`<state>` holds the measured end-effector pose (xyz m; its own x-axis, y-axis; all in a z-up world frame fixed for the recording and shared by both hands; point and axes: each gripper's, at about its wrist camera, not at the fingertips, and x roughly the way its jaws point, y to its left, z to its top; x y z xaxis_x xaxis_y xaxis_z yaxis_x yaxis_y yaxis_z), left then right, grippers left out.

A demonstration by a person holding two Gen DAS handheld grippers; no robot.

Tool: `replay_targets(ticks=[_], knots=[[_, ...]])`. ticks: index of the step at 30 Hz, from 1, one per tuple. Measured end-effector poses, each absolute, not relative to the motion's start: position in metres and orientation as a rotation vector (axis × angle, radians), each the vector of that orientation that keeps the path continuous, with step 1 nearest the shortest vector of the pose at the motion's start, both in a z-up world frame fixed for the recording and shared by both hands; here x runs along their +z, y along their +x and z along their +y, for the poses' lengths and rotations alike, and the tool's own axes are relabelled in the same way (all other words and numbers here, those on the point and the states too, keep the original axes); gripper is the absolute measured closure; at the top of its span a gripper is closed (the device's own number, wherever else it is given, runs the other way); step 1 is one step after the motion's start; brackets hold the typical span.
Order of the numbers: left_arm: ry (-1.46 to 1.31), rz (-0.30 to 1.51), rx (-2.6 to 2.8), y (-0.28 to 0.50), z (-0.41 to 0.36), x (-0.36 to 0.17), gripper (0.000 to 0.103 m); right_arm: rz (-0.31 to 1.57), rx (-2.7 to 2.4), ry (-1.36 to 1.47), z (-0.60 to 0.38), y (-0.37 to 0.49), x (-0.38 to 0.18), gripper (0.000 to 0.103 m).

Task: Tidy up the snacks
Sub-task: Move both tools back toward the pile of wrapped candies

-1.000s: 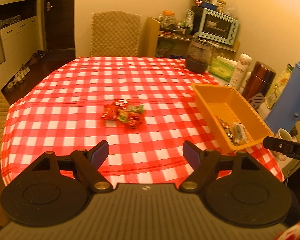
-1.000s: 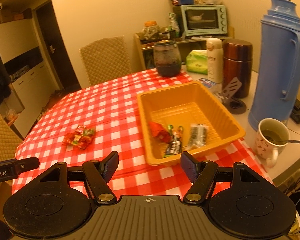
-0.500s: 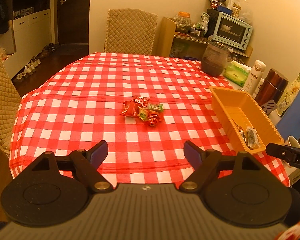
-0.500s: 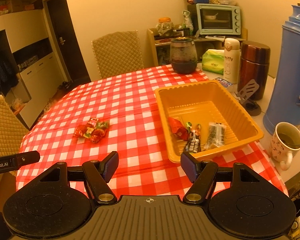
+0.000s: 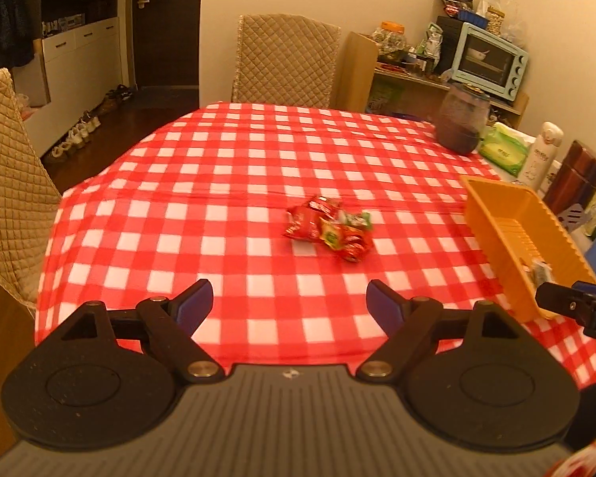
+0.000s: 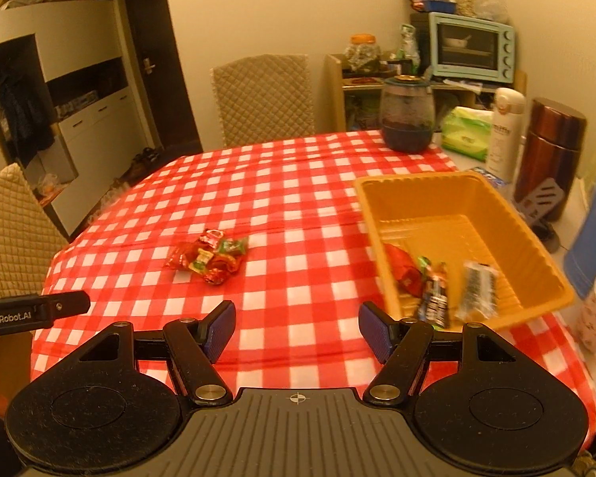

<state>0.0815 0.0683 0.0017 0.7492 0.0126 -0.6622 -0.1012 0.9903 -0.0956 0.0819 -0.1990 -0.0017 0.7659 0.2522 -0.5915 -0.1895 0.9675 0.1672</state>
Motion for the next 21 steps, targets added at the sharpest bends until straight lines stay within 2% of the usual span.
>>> replay_targets(ticks=[19, 21], knots=[[-0.096, 0.714, 0.038, 0.172, 0.119, -0.050, 0.019, 0.665, 0.356, 0.018, -0.108, 0.181, -0.074, 0.036], [-0.105, 0.723, 0.027, 0.181, 0.120, -0.058, 0.019, 0.665, 0.367, 0.003, -0.097, 0.190, -0.083, 0.044]])
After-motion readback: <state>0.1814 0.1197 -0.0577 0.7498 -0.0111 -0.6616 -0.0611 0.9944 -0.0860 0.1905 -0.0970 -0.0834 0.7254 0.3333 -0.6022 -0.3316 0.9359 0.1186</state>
